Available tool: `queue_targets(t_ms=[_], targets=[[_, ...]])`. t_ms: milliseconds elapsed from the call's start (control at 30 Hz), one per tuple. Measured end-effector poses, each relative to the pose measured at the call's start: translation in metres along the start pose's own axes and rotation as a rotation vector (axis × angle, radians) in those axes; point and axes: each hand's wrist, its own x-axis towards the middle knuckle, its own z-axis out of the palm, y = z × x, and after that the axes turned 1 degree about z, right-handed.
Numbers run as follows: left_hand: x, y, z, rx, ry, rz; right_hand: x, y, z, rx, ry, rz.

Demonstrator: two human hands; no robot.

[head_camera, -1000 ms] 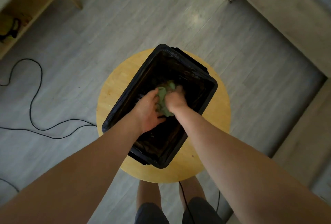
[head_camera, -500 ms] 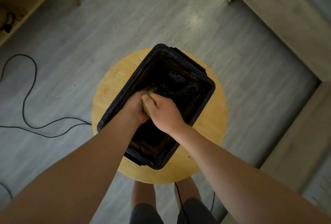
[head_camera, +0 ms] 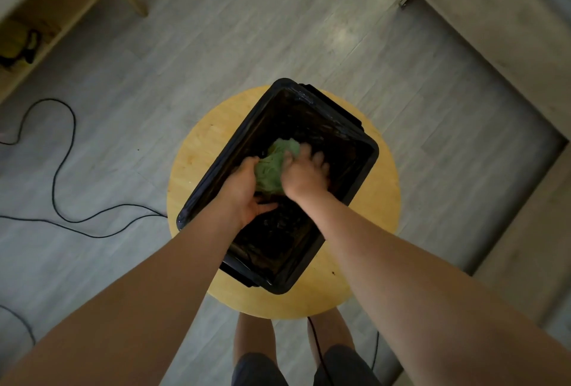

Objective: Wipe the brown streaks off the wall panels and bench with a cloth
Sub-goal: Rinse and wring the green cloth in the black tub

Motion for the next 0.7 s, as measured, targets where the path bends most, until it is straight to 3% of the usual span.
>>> queue_targets(t_ms=[100,200,333,533,633,700], targets=[[0.003,0.004,0.004,-0.016,-0.017,-0.064,-0.019,0.002,0.005,0.038,-0.180,-0.078],[0.009,0.008,0.006,-0.070,-0.040,-0.078,-0.047,0.002,-0.005,0.282,-0.142,-0.299],[0.010,0.009,0.007,-0.076,0.047,-0.052,-0.073,-0.004,-0.013,0.488,-0.066,-0.520],[-0.009,0.004,0.015,-0.113,-0.041,-0.089,-0.045,-0.007,0.000,0.065,0.284,-0.540],[-0.011,-0.003,0.010,-0.097,-0.097,0.012,-0.011,-0.002,-0.002,-0.194,0.336,-0.498],[-0.013,-0.007,0.003,-0.070,-0.082,0.020,0.010,0.004,-0.006,-0.221,0.351,-0.374]])
